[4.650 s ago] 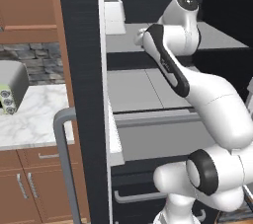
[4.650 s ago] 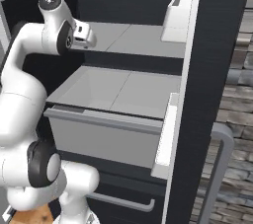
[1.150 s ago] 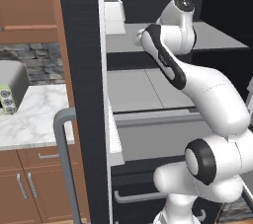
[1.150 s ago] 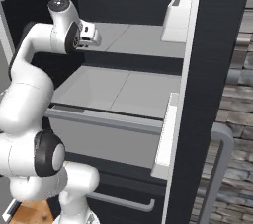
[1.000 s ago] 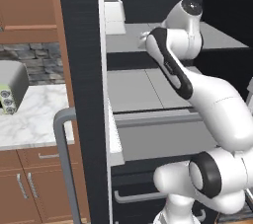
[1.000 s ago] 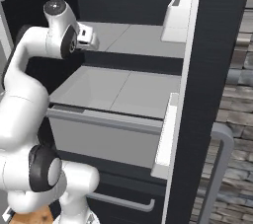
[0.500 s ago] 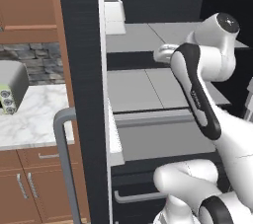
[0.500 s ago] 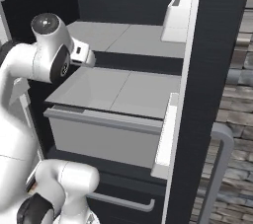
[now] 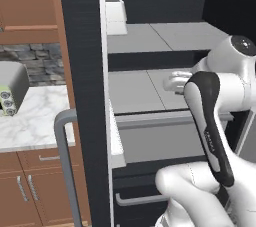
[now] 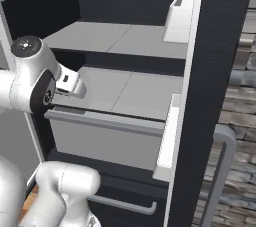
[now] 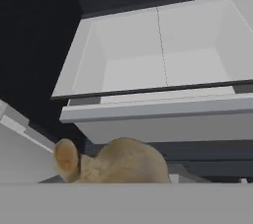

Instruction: Grab the garlic and lemon from the fridge, place them in the blender, close the lid, and turn on the blender to create a marinade.

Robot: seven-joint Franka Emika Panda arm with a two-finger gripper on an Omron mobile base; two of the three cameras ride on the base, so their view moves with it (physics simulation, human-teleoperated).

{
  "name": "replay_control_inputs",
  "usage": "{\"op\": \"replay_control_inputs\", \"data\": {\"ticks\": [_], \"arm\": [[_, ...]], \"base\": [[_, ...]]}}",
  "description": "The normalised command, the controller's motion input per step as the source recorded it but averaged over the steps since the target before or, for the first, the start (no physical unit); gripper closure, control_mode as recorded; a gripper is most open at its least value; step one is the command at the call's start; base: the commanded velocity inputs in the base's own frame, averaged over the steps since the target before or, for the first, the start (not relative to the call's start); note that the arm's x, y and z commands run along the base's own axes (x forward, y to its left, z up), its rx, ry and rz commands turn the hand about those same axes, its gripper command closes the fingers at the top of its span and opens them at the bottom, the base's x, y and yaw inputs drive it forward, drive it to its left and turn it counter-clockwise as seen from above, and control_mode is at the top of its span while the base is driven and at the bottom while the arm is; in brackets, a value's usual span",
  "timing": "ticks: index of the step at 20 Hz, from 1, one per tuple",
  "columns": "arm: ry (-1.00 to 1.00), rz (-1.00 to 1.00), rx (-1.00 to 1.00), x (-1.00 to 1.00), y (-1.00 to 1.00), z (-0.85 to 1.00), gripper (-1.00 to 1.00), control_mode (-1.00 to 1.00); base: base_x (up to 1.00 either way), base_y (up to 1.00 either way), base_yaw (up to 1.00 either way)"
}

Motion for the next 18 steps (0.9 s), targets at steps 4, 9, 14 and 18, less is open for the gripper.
{"op": "replay_control_inputs", "data": {"ticks": [4, 9, 14, 18], "arm": [[0.09, -0.02, 0.02, -1.00, -0.05, -0.10, 1.00, -1.00], [0.00, -0.01, 0.01, -0.20, -0.01, 0.00, 1.00, 1.00], [0.00, 0.00, 0.00, 0.00, 0.00, 0.00, 1.00, 1.00], [0.00, 0.00, 0.00, 0.00, 0.00, 0.00, 1.00, 1.00]], "base": [[0.00, 0.00, 0.00], [-0.80, 0.00, -0.03], [-1.00, 0.12, 0.00], [-1.00, 0.60, 0.05]]}}
